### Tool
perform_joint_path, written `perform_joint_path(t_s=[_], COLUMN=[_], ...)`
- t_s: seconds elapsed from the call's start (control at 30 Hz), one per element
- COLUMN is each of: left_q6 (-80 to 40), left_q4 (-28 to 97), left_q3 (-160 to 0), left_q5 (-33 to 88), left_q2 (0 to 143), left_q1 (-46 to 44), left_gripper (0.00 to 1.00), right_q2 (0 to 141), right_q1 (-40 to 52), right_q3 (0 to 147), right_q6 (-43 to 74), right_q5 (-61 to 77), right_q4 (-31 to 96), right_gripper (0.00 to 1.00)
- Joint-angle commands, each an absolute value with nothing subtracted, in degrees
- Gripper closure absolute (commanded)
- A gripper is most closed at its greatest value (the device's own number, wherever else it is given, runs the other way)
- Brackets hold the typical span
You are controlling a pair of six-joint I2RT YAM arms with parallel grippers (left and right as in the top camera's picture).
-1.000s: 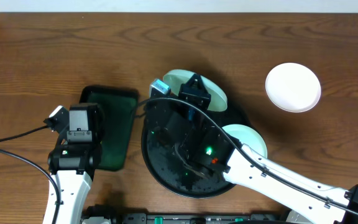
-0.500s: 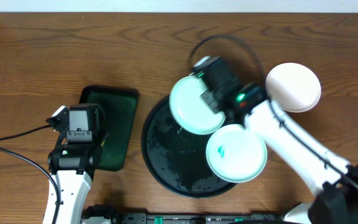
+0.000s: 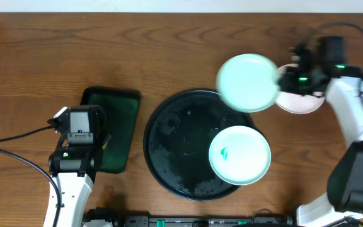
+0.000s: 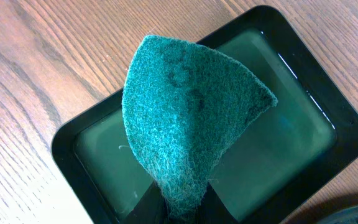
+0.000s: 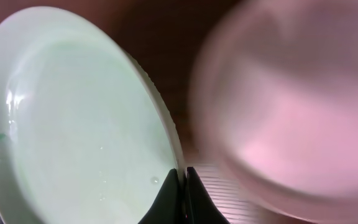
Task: Clean dirty plates on tray and stack at the side
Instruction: 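Lift light green plate with right gripper and stack on pink plate, then move right gripper to grip rim of mint plate on black tray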
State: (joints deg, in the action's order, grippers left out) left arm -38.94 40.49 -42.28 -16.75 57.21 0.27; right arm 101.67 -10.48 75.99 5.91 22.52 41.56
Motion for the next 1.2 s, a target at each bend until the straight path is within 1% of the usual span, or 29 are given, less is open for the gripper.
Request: perform_joint_path(t_s=[0.0,0.13,0.23,0.43,0.53,0.63,0.7,0.8,0.9,1.03,1.17], left_q6=[-38.37,-38.37,-38.37,-38.37,-38.37,-38.37,-38.37,-38.37,-38.37,-38.37,-38.37], left_q4=[40.42,40.45,40.42,40.27,39.99,39.94,39.94,39.99,40.05,39.99,40.03], left_q3=[-42.13,-42.13,-42.13,-42.13,-42.13,-42.13,-42.13,-42.13,-42.13,-42.13,-42.13], left_q5=[-16.93,-16.95,-16.95,-16.95,-16.95,-16.95,-16.95,-16.93,-16.93,-16.95,-16.95], left_q2=[56.97,56.97,57.32,58.63,59.11,59.09,59.11,59.09,59.09,59.09,59.09], left_q1=[0.47,0.47,0.47,0.47,0.47,0.47,0.47,0.47,0.47,0.47,0.47], left_gripper=[0.92,0.93,0.93,0.93,0.93,0.92,0.92,0.93,0.92,0.93,0.92], right_q2=[103.72,105.95,106.94,110.10,112.29,113.49,113.01,109.69,103.42,92.27,82.08], right_q1=[-16.93,-22.87,-26.30,-27.53,-26.87,-25.80,-25.32,-24.77,-24.51,-22.85,-18.15], right_q3=[76.05,76.05,76.05,76.05,76.05,76.05,76.07,76.07,76.07,76.07,75.94], right_q6=[10.52,10.72,13.32,14.15,14.13,13.30,12.80,12.97,14.83,15.64,15.68], right_q5=[22.13,20.40,16.95,11.51,11.62,12.36,13.23,15.20,15.29,15.97,15.84], right_q4=[41.21,37.58,34.83,32.08,30.70,30.39,30.87,33.17,37.67,46.85,60.16], right_gripper=[0.99,0.99,0.99,0.98,0.87,0.80,0.78,0.75,0.74,0.72,0.70])
